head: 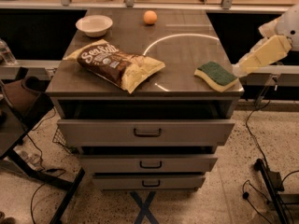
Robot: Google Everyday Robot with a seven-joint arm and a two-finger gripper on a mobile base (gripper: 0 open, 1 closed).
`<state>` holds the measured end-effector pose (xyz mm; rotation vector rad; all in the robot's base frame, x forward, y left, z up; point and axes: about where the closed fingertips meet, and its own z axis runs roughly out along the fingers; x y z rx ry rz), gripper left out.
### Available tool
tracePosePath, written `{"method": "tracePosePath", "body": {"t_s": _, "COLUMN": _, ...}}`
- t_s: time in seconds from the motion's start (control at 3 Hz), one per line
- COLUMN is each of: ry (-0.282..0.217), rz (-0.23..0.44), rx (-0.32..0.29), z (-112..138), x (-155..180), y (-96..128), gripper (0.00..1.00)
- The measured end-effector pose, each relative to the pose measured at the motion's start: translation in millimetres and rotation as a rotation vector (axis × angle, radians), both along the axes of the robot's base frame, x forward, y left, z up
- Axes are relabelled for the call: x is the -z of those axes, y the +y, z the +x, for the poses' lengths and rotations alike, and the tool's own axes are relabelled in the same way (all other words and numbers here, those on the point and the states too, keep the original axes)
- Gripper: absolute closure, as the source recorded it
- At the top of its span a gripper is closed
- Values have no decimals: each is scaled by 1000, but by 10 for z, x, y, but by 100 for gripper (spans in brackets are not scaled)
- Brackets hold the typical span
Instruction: Move sponge near orange
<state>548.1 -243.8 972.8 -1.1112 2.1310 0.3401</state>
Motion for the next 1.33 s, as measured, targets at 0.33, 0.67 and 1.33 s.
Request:
{"method": "tracePosePath", "body": {"t_s": 0.33, "ry": -41, "rz": 164, "rx": 56, "z": 394, "x": 122, "y": -60, "gripper": 0}}
{"method": "tracePosePath", "body": {"t_s": 0.67, "ry": -141, "rz": 211, "rx": 87, "z": 553, "x": 168, "y": -157, "gripper": 0}}
{"method": "tracePosePath", "body": {"t_s": 1.33, "ry": -180, "rz": 228, "rx": 96, "z": 657, "x": 228, "y": -175, "gripper": 0}}
